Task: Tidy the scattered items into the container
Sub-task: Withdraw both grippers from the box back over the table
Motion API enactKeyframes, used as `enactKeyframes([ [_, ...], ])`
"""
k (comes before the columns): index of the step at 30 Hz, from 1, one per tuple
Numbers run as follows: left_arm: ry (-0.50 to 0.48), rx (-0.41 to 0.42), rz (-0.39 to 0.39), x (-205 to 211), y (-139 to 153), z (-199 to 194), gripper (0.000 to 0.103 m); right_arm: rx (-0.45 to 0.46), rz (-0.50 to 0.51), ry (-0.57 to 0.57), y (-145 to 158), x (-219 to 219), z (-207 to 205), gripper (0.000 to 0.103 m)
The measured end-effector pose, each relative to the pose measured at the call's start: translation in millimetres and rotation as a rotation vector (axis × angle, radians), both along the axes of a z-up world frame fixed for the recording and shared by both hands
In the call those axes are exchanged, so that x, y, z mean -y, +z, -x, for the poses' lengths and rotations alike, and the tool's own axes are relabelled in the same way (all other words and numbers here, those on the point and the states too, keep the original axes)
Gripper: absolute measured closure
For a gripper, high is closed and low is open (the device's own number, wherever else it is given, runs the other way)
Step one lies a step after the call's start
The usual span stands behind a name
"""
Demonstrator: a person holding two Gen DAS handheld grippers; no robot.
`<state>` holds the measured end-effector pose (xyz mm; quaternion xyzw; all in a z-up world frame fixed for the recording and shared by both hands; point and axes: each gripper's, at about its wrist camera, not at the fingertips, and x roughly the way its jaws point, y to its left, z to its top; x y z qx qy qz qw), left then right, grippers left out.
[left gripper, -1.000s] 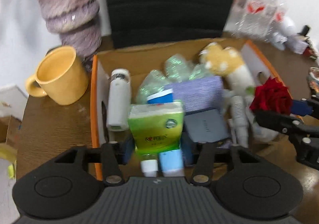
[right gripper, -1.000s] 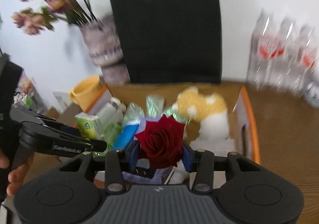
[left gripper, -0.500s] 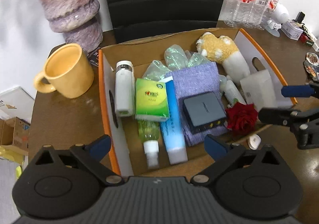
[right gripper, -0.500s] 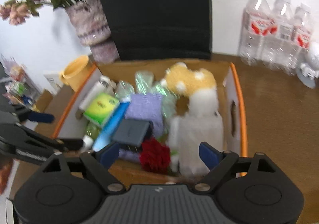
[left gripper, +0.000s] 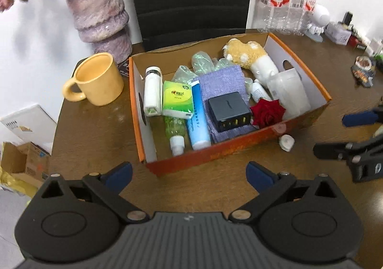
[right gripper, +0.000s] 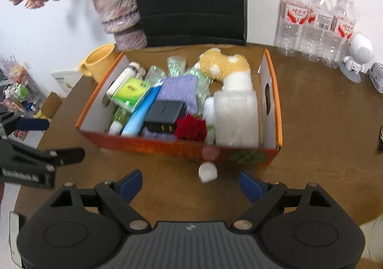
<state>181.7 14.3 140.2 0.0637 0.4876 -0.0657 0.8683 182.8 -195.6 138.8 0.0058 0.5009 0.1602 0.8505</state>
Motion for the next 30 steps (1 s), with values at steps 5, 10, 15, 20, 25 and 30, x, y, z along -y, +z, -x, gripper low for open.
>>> enactKeyframes([
  [5,0.051,0.006,0.078,-8.0,-2.2,26.6,0.000,-0.006,-0.020,-0.013,-3.8,3.9,27.3,0.015],
  [10,0.061,0.016,0.133,-9.1,-15.4,60.3,0.000,-0.011,-0.036,-0.028,-10.9,5.1,59.2,0.015],
  [15,0.055,0.059,0.217,-6.7,-33.1,108.3,0.000,0.064,-0.062,-0.022,-27.5,7.5,108.4,0.014],
  [20,0.128,0.216,0.227,-0.8,-67.3,167.1,0.000,0.158,-0.087,-0.050,-57.3,10.7,158.1,0.014],
  [25,0.165,0.322,0.119,9.6,-106.0,202.4,0.000,0.288,-0.153,-0.055,-93.0,12.6,198.0,0.014],
  [30,0.115,0.387,0.023,17.2,-119.4,217.3,0.000,0.348,-0.114,-0.066,-114.0,7.0,218.7,0.014],
])
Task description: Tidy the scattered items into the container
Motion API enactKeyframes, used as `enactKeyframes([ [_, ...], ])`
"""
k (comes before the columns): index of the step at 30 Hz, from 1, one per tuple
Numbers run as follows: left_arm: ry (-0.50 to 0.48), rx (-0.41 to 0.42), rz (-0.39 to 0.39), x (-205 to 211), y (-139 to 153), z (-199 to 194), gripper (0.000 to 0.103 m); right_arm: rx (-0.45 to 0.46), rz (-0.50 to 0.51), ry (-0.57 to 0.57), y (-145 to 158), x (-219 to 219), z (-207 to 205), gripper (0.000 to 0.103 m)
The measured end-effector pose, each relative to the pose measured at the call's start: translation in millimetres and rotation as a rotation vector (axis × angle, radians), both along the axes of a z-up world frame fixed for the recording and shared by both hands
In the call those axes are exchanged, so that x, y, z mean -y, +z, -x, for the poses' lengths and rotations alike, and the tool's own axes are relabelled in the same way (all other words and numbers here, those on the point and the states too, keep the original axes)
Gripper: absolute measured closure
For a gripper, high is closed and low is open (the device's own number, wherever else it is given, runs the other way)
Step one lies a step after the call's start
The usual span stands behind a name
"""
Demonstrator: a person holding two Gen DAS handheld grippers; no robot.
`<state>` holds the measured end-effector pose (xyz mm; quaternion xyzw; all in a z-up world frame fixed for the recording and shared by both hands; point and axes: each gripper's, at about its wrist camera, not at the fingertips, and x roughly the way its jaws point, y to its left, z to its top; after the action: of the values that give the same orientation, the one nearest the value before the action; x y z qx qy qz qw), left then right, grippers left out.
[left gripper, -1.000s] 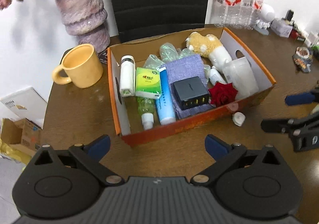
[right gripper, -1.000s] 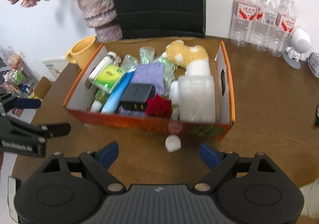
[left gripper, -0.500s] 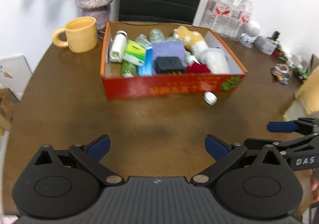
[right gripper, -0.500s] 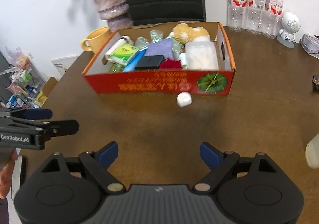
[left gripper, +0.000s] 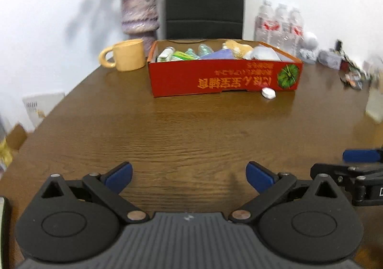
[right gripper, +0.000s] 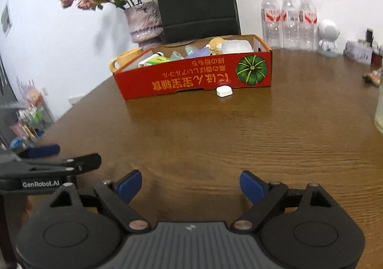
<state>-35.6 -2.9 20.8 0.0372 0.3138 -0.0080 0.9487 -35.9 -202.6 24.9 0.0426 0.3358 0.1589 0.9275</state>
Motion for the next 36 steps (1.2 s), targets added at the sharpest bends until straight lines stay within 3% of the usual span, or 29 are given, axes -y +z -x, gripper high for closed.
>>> enactKeyframes([
  [5,0.006,-0.034,0.029,-0.6,-9.8,-0.2,0.000,0.005,0.027,-0.014,-8.4,-5.3,0.6,0.014],
  [8,0.009,-0.025,0.047,-2.1,-13.5,-3.9,0.000,0.006,0.049,-0.045,-11.4,-5.8,-4.1,0.000],
  [13,0.018,-0.065,0.043,-2.5,-20.3,-18.9,0.000,-0.003,0.024,-0.108,-12.3,0.3,-18.5,0.000],
  [18,0.013,-0.063,0.046,-1.6,-21.2,-25.4,0.000,0.004,0.064,-0.120,-16.6,-4.0,-26.5,0.000],
  [23,0.014,-0.060,0.050,-1.1,-22.2,-26.6,0.000,0.006,0.172,-0.108,-20.4,-19.8,-28.3,0.000],
  [36,-0.007,-0.061,0.051,1.5,-22.3,-27.8,0.000,0.009,0.167,-0.108,-20.8,-22.4,-26.1,0.000],
])
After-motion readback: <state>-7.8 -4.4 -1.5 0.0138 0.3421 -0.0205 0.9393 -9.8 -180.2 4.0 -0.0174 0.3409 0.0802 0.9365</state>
